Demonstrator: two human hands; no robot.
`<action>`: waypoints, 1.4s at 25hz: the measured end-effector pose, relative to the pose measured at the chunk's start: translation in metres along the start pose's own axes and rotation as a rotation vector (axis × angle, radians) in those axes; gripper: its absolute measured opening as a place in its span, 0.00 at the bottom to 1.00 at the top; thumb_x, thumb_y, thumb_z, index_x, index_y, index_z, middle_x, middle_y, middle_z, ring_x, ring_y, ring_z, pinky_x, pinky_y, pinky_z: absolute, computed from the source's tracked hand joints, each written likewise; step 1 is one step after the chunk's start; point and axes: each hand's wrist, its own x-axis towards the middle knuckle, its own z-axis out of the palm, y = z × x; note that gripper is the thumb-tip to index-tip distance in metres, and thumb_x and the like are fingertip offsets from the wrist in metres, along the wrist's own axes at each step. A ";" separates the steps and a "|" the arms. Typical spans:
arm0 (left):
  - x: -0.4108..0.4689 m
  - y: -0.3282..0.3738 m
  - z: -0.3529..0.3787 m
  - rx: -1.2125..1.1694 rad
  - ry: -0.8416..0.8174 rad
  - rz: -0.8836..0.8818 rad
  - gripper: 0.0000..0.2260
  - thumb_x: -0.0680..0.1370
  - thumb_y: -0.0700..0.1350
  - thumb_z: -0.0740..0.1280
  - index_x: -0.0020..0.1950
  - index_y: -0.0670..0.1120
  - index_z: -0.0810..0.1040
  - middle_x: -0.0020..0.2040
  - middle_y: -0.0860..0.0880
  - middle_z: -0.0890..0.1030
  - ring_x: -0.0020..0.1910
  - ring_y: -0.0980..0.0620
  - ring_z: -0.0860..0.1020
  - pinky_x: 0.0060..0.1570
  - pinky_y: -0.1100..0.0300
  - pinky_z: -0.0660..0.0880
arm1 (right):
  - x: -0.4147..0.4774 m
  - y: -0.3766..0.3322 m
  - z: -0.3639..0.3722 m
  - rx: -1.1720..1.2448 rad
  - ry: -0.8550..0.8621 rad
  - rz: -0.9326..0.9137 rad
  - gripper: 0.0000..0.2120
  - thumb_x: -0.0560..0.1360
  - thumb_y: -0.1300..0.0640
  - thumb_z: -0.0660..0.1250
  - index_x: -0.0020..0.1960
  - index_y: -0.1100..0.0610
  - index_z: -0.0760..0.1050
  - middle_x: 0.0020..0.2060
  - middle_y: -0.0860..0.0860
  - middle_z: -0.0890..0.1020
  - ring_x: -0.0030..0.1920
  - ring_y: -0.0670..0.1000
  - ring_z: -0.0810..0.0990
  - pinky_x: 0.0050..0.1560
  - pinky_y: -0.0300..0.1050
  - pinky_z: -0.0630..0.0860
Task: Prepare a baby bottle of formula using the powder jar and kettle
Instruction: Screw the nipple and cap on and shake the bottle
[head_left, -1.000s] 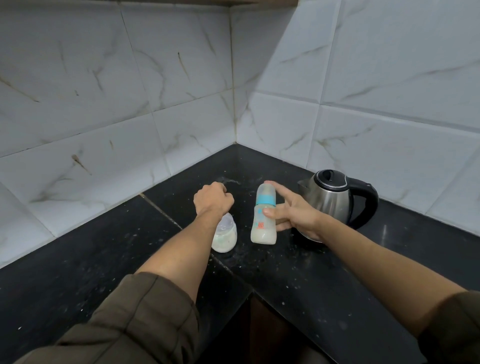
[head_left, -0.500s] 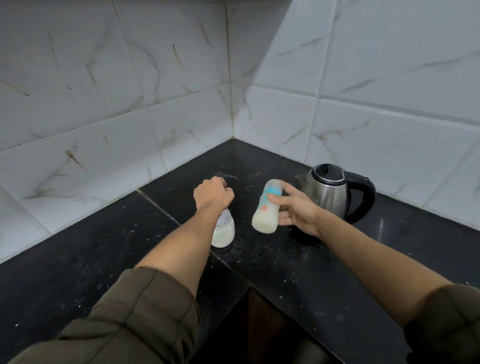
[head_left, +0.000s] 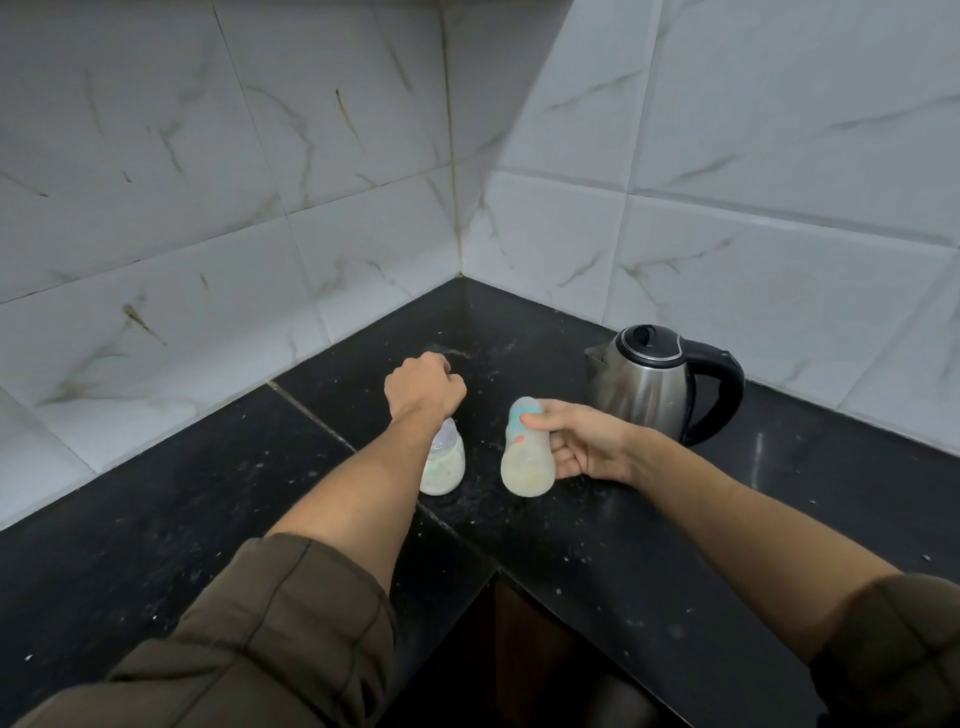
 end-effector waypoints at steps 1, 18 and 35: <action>0.000 0.000 0.000 -0.002 -0.004 -0.001 0.12 0.81 0.48 0.65 0.60 0.49 0.85 0.48 0.48 0.86 0.47 0.47 0.83 0.52 0.52 0.81 | 0.000 -0.002 0.001 0.008 0.012 -0.015 0.23 0.79 0.49 0.74 0.72 0.51 0.75 0.57 0.61 0.88 0.48 0.56 0.90 0.39 0.46 0.86; -0.001 -0.004 0.001 0.024 -0.004 0.006 0.12 0.81 0.47 0.65 0.59 0.48 0.85 0.47 0.48 0.86 0.42 0.49 0.79 0.49 0.53 0.80 | 0.002 0.004 0.000 -0.016 -0.010 0.015 0.25 0.77 0.49 0.76 0.72 0.52 0.75 0.54 0.60 0.89 0.47 0.56 0.90 0.39 0.47 0.86; 0.000 -0.007 -0.001 0.061 -0.011 -0.006 0.11 0.80 0.47 0.65 0.57 0.48 0.85 0.45 0.48 0.85 0.43 0.47 0.82 0.54 0.49 0.81 | -0.003 -0.005 0.001 0.013 -0.078 -0.282 0.43 0.69 0.52 0.84 0.78 0.39 0.66 0.63 0.58 0.86 0.60 0.63 0.87 0.52 0.57 0.86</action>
